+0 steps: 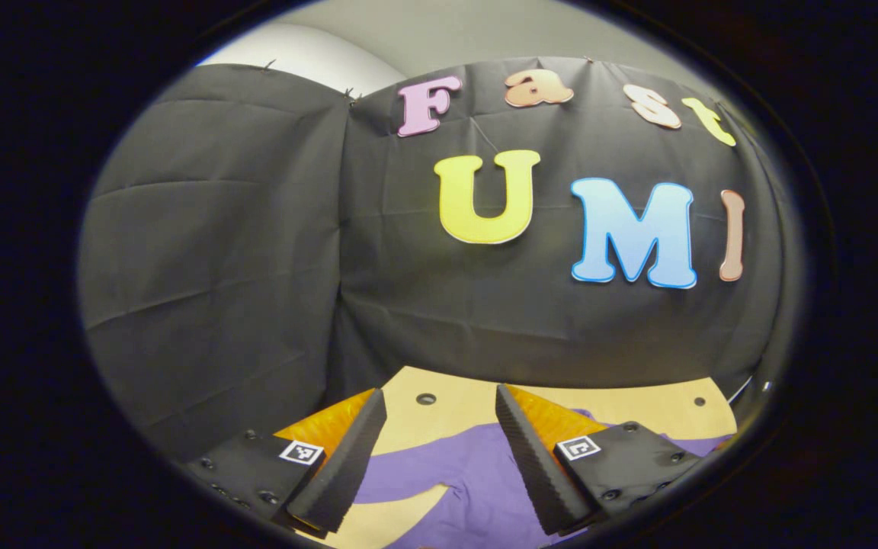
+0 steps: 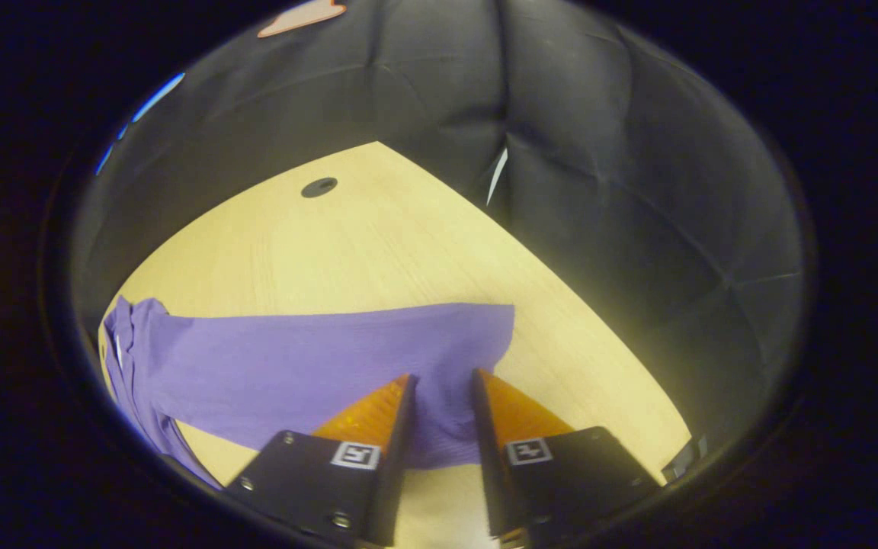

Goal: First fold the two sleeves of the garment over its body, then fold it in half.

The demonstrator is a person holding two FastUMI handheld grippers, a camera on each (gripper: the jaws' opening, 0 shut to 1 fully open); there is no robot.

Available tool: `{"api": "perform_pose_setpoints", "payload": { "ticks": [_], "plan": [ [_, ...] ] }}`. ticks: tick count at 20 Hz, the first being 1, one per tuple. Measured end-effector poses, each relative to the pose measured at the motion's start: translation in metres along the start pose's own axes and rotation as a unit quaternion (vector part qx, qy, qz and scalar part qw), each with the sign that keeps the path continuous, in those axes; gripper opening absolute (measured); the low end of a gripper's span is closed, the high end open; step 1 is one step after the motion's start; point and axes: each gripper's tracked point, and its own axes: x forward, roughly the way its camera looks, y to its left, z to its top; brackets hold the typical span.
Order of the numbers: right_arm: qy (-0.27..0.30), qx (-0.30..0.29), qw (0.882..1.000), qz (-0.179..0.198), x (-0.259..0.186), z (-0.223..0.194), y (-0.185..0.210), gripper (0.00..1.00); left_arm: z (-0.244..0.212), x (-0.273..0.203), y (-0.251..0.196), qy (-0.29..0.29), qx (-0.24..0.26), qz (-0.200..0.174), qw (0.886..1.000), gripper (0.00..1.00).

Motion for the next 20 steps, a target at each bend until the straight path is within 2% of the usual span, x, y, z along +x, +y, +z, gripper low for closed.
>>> {"api": "perform_pose_setpoints", "payload": {
  "ticks": [1,3,7,12,13,14,20],
  "plan": [
    [0.001,0.003,1.000,-0.002,0.002,-0.002,0.002,0.24,0.000,0.000,0.002,-0.001,0.000,0.003,1.000,0.96],
    [0.010,0.006,1.000,-0.016,-0.006,-0.003,0.002,0.05,-0.001,-0.002,0.006,-0.001,-0.001,0.006,1.000,0.96],
    [0.025,0.011,1.000,-0.010,-0.007,-0.001,0.008,0.06,-0.002,-0.003,0.010,-0.001,-0.003,0.003,1.000,0.95],
    [0.003,0.008,1.000,0.015,-0.025,0.011,0.039,0.05,-0.004,-0.002,0.008,0.001,-0.014,-0.012,1.000,0.96],
    [0.000,0.005,1.000,0.025,-0.031,0.014,0.048,0.09,-0.004,-0.003,0.009,0.000,-0.014,-0.014,1.000,0.96],
    [-0.004,0.002,0.999,0.036,-0.038,0.018,0.060,0.05,-0.004,-0.003,0.011,-0.001,-0.015,-0.015,1.000,0.96],
    [-0.043,-0.021,0.991,0.126,-0.079,0.040,0.166,0.05,-0.006,-0.011,0.048,-0.001,-0.020,-0.005,1.000,0.95]
  ]
}}
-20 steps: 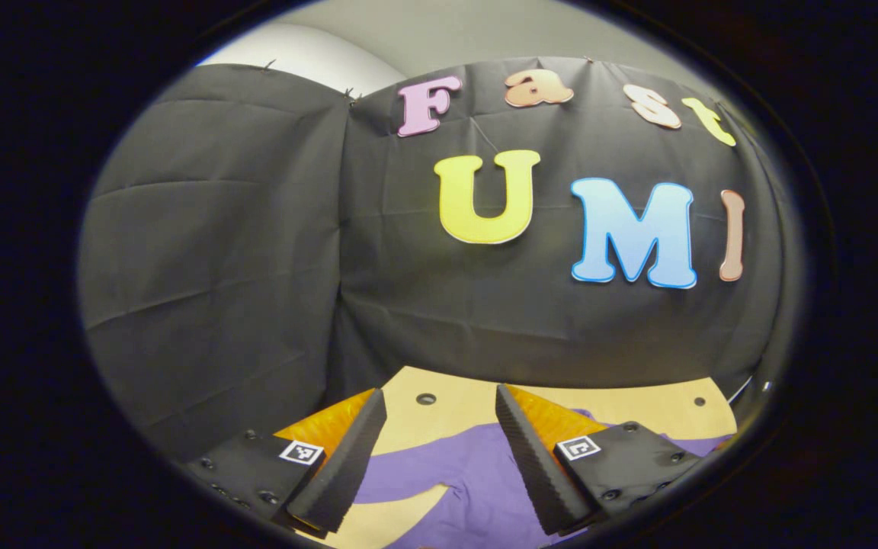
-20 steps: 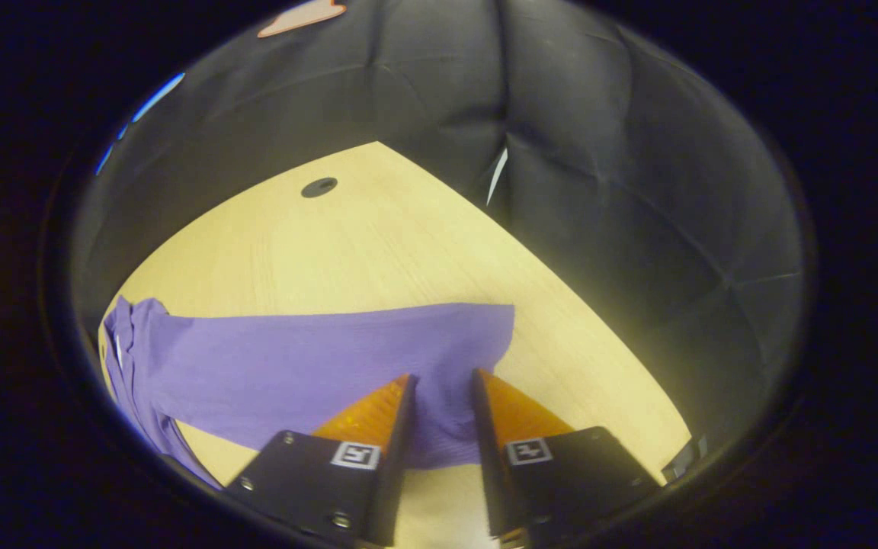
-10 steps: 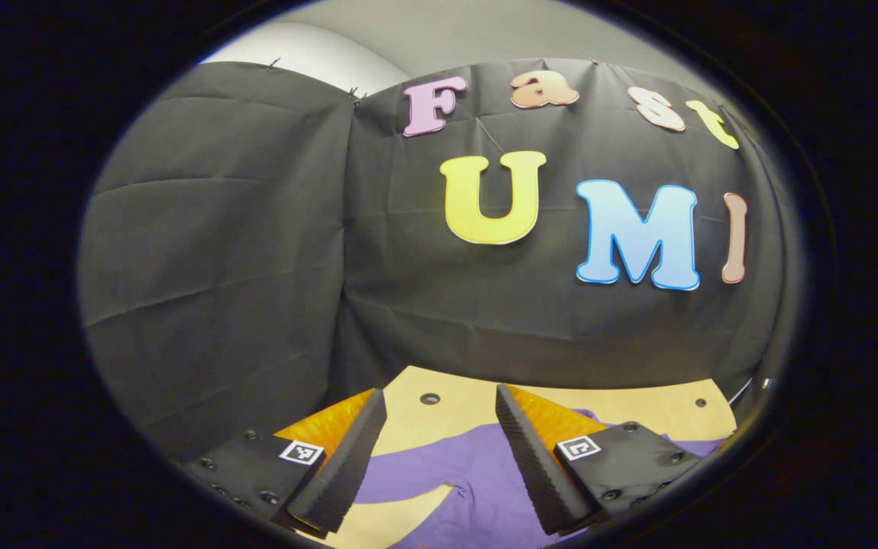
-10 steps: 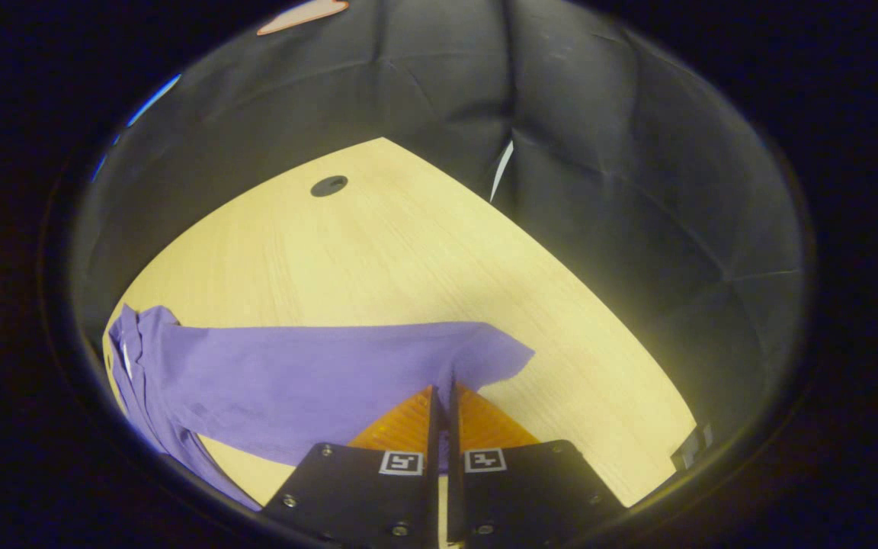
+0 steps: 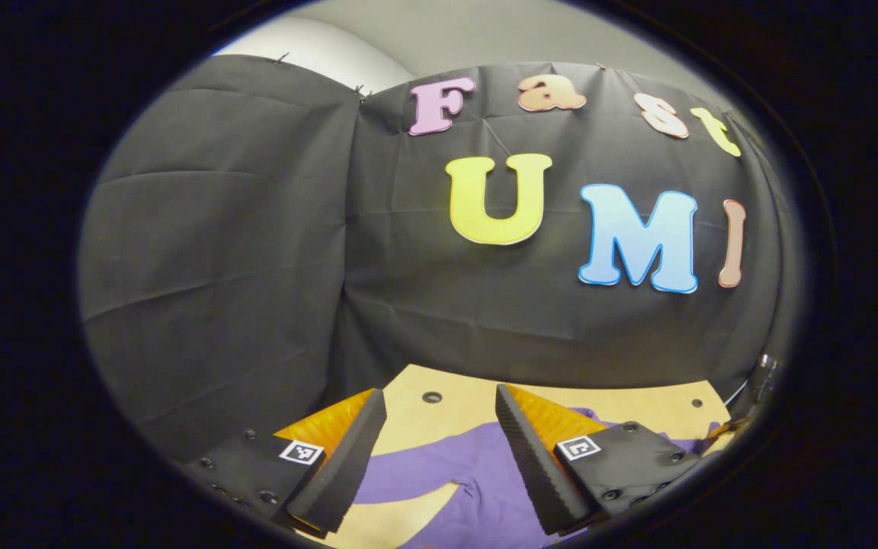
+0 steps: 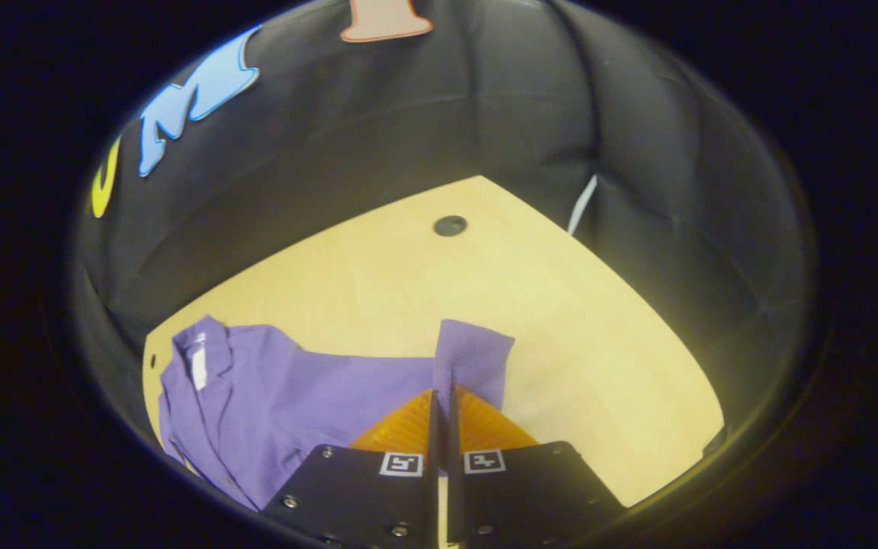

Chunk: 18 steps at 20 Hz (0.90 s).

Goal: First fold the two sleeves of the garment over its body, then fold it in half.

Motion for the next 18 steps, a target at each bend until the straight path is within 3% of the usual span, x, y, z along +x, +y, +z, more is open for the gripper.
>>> {"api": "perform_pose_setpoints", "payload": {
  "ticks": [4,9,13,18],
  "plan": [
    [-0.003,0.004,0.998,0.063,-0.007,-0.002,0.086,0.05,-0.004,-0.013,0.042,0.002,-0.004,0.021,1.000,0.95],
    [0.010,0.056,0.990,0.131,-0.011,-0.029,0.196,0.05,-0.006,-0.033,0.110,0.002,0.006,0.062,0.998,0.96],
    [0.040,0.095,0.973,0.208,-0.019,-0.064,0.275,0.05,-0.009,-0.046,0.159,0.005,0.008,0.090,0.996,0.96],
    [0.078,0.116,0.957,0.255,-0.031,-0.120,0.344,0.05,-0.011,-0.054,0.201,0.011,0.018,0.108,0.994,0.96]
  ]
}}
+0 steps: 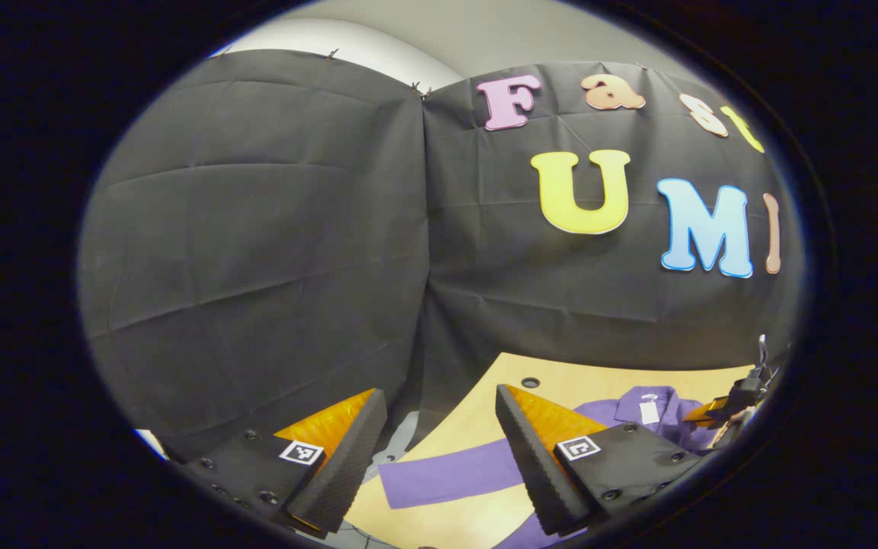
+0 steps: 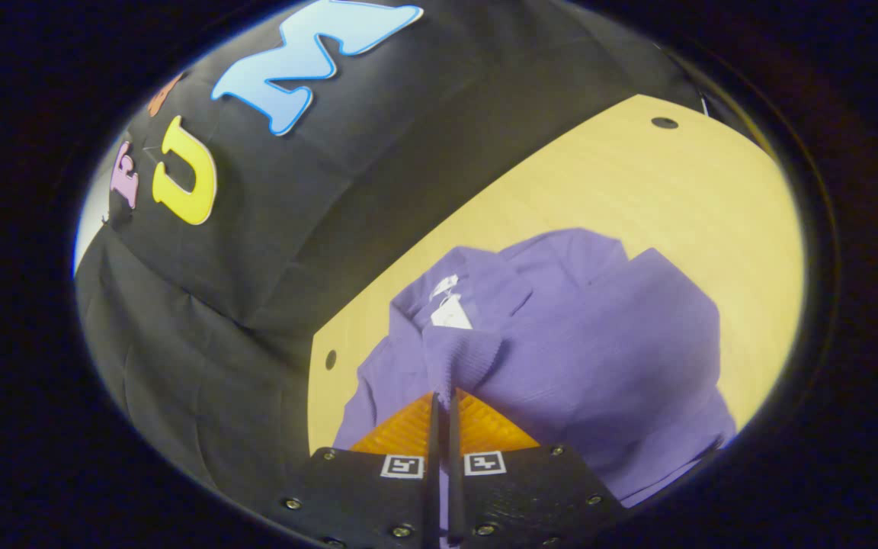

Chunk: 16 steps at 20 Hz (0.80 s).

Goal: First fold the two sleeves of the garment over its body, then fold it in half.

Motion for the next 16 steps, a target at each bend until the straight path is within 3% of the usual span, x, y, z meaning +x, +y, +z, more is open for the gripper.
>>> {"api": "perform_pose_setpoints", "payload": {
  "ticks": [5,10,12,14,15,16],
  "plan": [
    [0.036,0.049,0.996,0.062,0.017,-0.050,0.044,0.05,-0.005,0.005,0.015,0.005,0.006,-0.005,1.000,0.94],
    [0.034,0.082,0.991,0.098,0.020,-0.061,0.063,0.04,-0.012,0.017,0.015,0.015,0.009,-0.020,1.000,0.96],
    [0.016,0.087,0.990,0.109,0.016,-0.052,0.070,0.11,-0.016,0.022,0.012,0.017,0.007,-0.025,1.000,0.96],
    [0.009,0.093,0.988,0.123,0.013,-0.047,0.074,0.34,-0.017,0.025,0.007,0.019,0.004,-0.030,0.999,0.95],
    [0.012,0.098,0.987,0.128,0.013,-0.046,0.078,0.36,-0.018,0.026,0.006,0.021,0.003,-0.033,0.999,0.94],
    [0.017,0.096,0.987,0.126,0.011,-0.044,0.076,0.47,-0.018,0.027,0.002,0.022,0.001,-0.035,0.999,0.96]
  ]
}}
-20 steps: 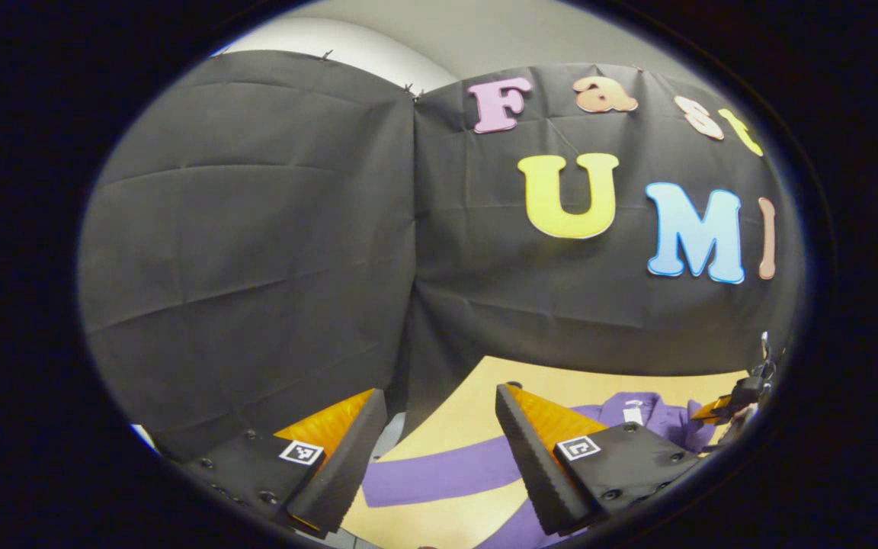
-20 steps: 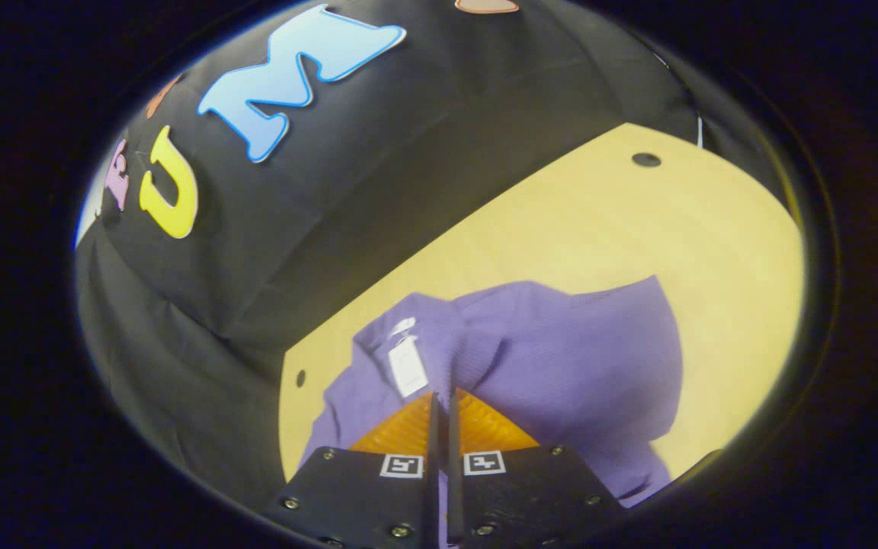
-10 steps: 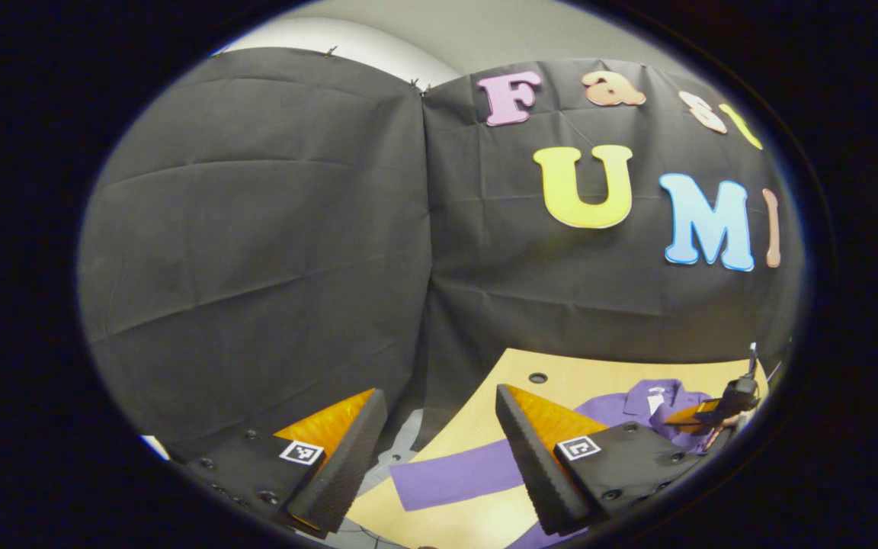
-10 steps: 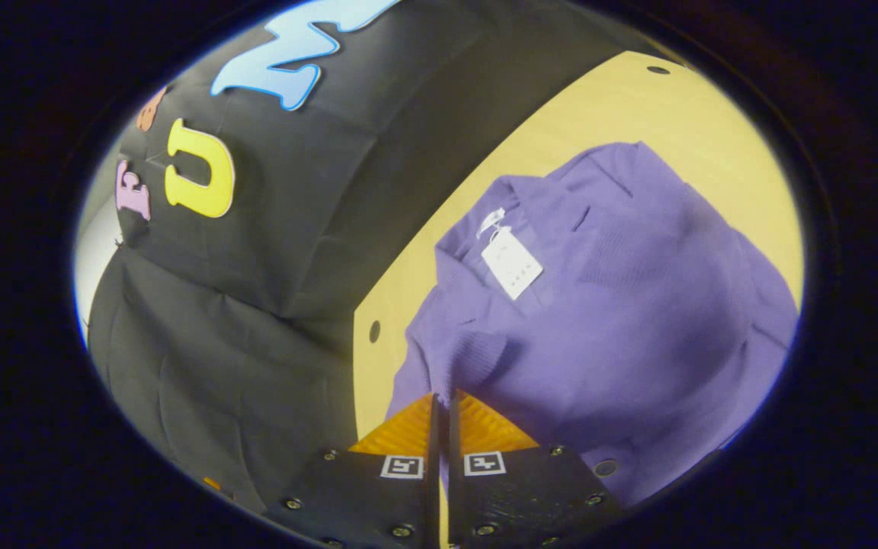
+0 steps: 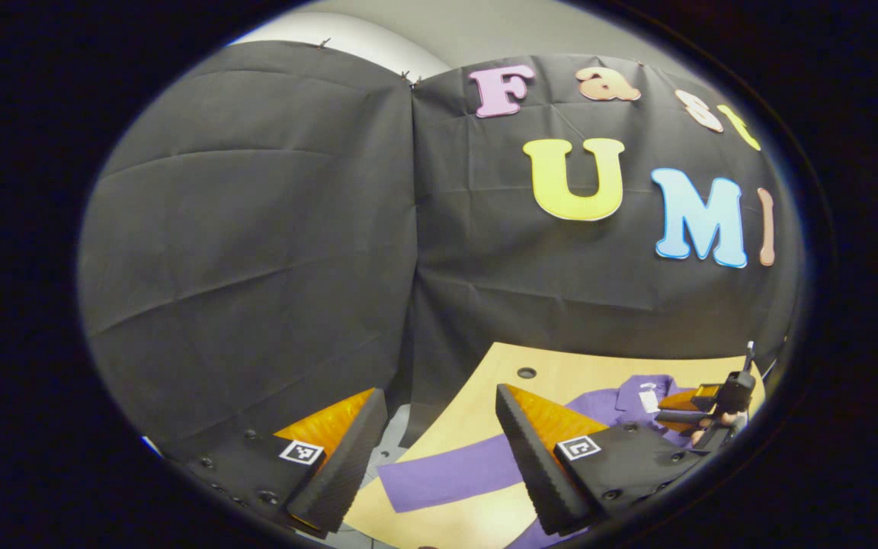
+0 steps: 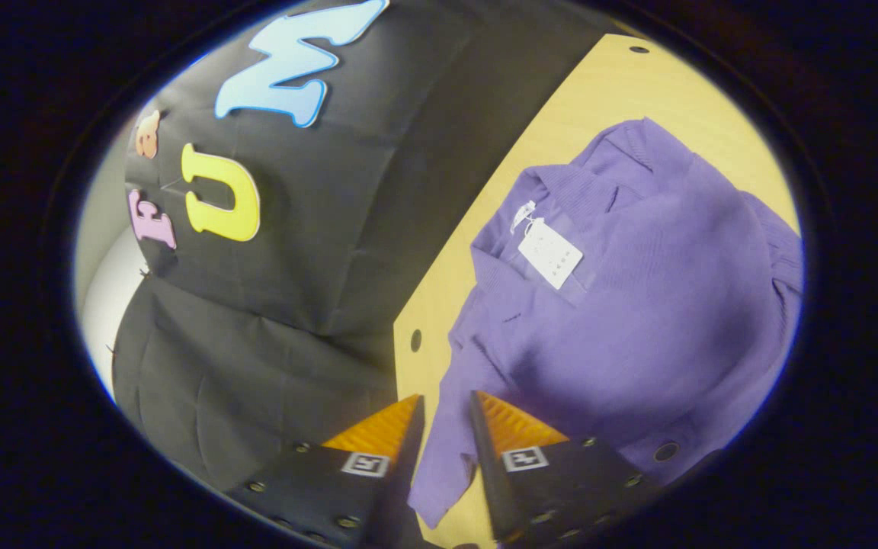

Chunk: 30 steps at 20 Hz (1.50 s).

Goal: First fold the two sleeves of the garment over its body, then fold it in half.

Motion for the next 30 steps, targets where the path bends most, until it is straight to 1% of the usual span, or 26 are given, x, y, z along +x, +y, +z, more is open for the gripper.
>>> {"api": "perform_pose_setpoints", "payload": {
  "ticks": [1,3,7,10,12,14,17,21,24,26,30],
  "plan": [
    [0.003,-0.005,1.000,-0.004,0.006,-0.004,-0.004,0.57,-0.003,0.002,-0.003,0.001,-0.002,-0.001,1.000,0.96],
    [0.009,-0.011,1.000,-0.007,0.003,-0.005,-0.006,0.78,-0.006,0.004,-0.003,0.004,-0.006,0.000,1.000,0.96],
    [0.014,-0.023,1.000,-0.013,-0.002,-0.008,-0.008,0.77,-0.023,0.011,0.010,0.015,-0.008,0.013,1.000,0.96],
    [0.010,-0.049,0.999,-0.017,-0.010,-0.004,-0.007,0.78,-0.051,0.027,0.025,0.022,0.020,0.027,0.999,0.96],
    [0.009,-0.063,0.998,-0.019,-0.018,0.000,-0.004,0.78,-0.070,0.039,0.027,0.033,0.032,0.026,0.999,0.96],
    [0.007,-0.075,0.997,-0.020,-0.026,0.004,-0.001,0.78,-0.092,0.053,0.030,0.051,0.022,0.020,0.998,0.96],
    [-0.010,-0.098,0.995,-0.023,-0.041,0.015,0.006,0.78,-0.137,0.081,0.033,0.092,0.005,0.018,0.996,0.97],
    [-0.032,-0.128,0.991,-0.032,-0.067,0.033,0.011,0.78,-0.199,0.113,0.045,0.149,0.007,0.024,0.989,0.96],
    [-0.049,-0.148,0.987,-0.043,-0.086,0.047,0.011,0.78,-0.245,0.131,0.049,0.198,0.005,0.027,0.980,0.97],
    [-0.059,-0.154,0.985,-0.047,-0.097,0.054,0.011,0.78,-0.268,0.136,0.051,0.225,0.001,0.031,0.974,0.98],
    [-0.072,-0.149,0.984,-0.061,-0.112,0.065,0.001,0.78,-0.304,0.147,0.053,0.254,-0.007,0.046,0.966,0.97]
  ]
}}
